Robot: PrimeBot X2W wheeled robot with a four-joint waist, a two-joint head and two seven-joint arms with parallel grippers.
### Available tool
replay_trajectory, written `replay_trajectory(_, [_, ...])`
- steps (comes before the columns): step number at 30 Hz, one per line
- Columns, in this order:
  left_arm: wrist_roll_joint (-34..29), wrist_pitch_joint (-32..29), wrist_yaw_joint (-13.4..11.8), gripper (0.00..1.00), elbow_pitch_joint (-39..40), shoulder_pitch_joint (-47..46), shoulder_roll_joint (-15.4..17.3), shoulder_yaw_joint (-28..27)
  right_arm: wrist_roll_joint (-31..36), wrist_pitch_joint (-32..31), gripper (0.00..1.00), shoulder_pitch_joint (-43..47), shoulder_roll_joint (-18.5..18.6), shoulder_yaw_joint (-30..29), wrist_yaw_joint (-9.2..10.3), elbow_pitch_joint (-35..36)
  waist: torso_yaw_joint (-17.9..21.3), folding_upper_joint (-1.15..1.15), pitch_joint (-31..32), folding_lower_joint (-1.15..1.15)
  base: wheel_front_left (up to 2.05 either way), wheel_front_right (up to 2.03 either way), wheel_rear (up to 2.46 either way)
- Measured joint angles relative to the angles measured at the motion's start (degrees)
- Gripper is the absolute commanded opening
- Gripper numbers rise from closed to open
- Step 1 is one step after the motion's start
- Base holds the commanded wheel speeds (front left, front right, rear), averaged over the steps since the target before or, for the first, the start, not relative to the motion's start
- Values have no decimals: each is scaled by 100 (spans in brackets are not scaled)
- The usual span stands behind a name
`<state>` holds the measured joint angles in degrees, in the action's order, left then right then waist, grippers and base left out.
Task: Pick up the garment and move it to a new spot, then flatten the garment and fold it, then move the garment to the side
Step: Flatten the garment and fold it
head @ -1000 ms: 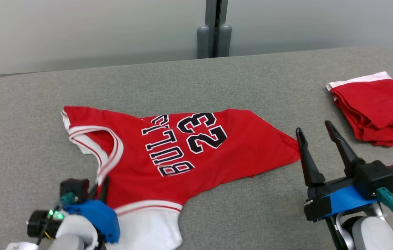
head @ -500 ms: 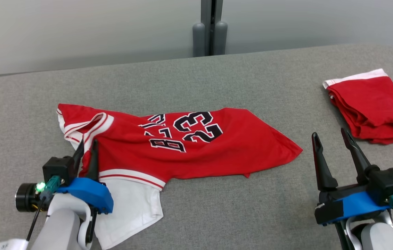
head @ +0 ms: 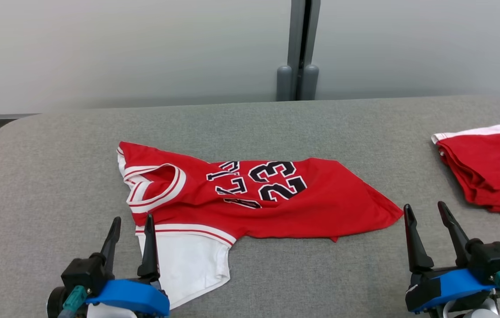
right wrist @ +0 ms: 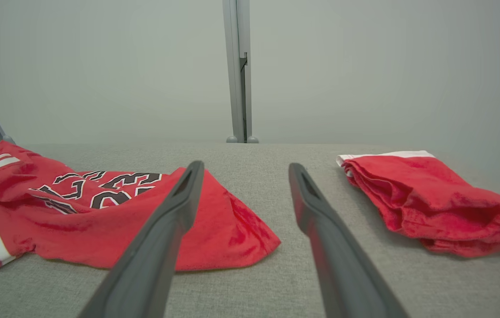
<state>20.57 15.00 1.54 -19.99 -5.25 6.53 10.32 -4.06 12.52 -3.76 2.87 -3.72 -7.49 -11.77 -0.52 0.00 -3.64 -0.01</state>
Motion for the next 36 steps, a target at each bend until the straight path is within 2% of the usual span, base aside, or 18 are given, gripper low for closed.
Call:
replay_trajectory(8, [-118, 0, -47, 100, 281, 352, -60, 36, -141, 114, 100, 17, -1, 163, 0, -277, -102, 0, 139, 0, 0, 0, 0])
replay_trajectory(17, [-148, -5, -82, 100, 254, 413, -36, 130, -216, 174, 100, -39, 0, 399, 0, -559, -75, 0, 169, 0, 0, 0, 0])
replay_trajectory(28, [-142, -93, -153, 100, 229, 433, 19, 170, -224, 225, 100, -86, -1, 419, 0, -709, -109, 0, 166, 0, 0, 0, 0])
replay_trajectory(32, [30, -442, -152, 100, 207, 596, 10, 185, -222, 227, 100, -120, -1, 391, 0, -726, -119, 0, 137, 0, 0, 0, 0])
replay_trajectory(36, [207, -1118, -151, 100, 221, 879, 14, 298, -197, 235, 100, -156, -1, 333, 0, -731, -111, 0, 59, 1, 0, 0, 0])
